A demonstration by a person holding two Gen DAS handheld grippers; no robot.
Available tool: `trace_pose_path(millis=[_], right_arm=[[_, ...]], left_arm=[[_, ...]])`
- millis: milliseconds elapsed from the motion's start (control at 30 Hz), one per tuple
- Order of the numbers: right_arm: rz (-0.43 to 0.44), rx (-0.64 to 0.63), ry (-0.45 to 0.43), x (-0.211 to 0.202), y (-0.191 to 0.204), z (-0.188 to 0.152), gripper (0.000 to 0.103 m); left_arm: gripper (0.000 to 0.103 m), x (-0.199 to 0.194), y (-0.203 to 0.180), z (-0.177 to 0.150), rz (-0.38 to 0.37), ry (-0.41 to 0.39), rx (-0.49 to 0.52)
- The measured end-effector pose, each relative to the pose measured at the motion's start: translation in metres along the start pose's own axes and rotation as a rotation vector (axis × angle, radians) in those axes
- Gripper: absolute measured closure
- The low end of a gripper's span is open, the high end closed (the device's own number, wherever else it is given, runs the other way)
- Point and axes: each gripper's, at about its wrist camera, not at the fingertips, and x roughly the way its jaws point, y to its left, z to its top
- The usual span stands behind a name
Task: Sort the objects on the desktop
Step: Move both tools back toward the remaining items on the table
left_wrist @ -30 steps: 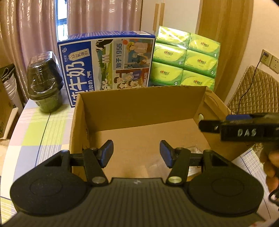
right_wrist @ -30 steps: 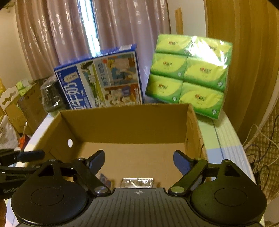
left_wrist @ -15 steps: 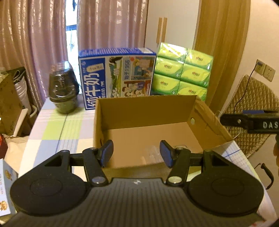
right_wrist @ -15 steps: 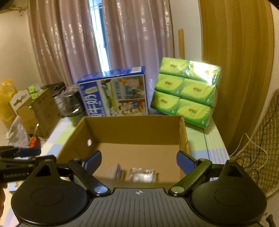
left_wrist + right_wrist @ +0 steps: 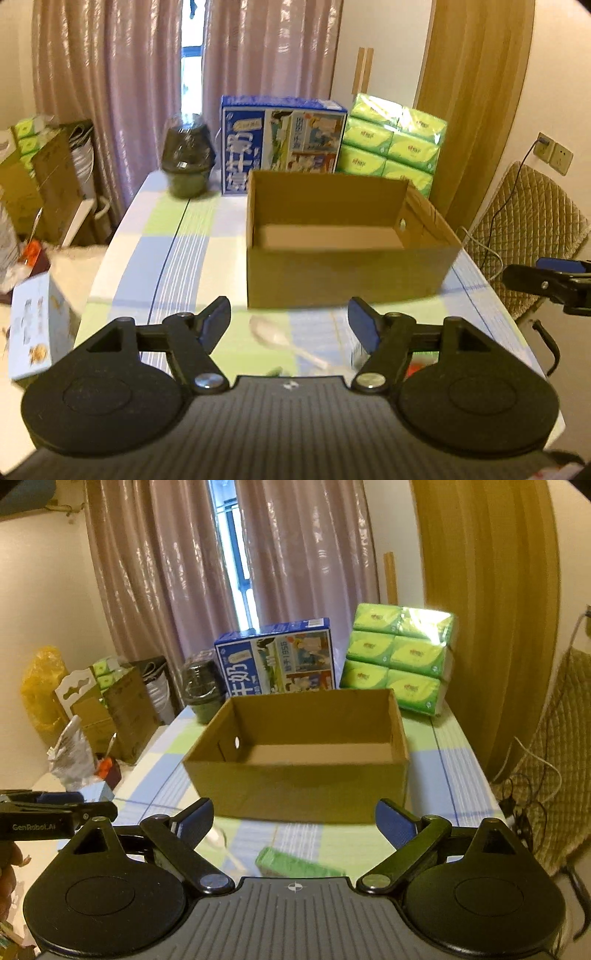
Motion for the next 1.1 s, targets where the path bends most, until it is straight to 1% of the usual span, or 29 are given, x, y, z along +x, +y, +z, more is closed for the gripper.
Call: trace_pose_path(millis=[133, 200, 300, 467, 600, 700, 833, 1100], right_arm=[[-0.003, 0.003, 0.029, -0.015, 0.004, -0.033, 0.011], [-0.008, 0.010, 0.043, -0.021, 0.005, -0.046, 0.011], [-0.025, -0.005, 0.060, -0.028, 0.008, -0.068, 0.011], [-0.023, 0.000, 0.098, -0.032, 0.012, -0.096, 0.011], [-0.023, -0.008, 0.114, -0.031, 0.013, -0.115, 0.011], [-0.024, -0.014, 0.133, -0.028, 0.012, -0.126, 0.011], [-0.020, -0.044, 0.150, -0.021, 0.010, -0.135, 0.011], [0.005, -0.140, 0.196, 0.007, 0.011, -0.147, 0.011]], left_arm=[[0.030, -0.024, -0.004, -0.026, 0.011, 0.003, -0.003], [0.029, -0.033, -0.007, -0.038, 0.014, 0.005, 0.000], [0.026, -0.042, -0.014, -0.055, 0.017, 0.015, 0.016], [0.022, -0.051, -0.022, -0.088, 0.015, 0.043, 0.025], [0.022, -0.052, -0.024, -0.112, 0.018, 0.083, 0.024], [0.019, -0.051, -0.023, -0.126, 0.019, 0.099, 0.009], [0.018, -0.045, -0.021, -0.142, 0.024, 0.126, -0.003], [0.017, -0.019, -0.021, -0.152, 0.029, 0.164, -0.014]])
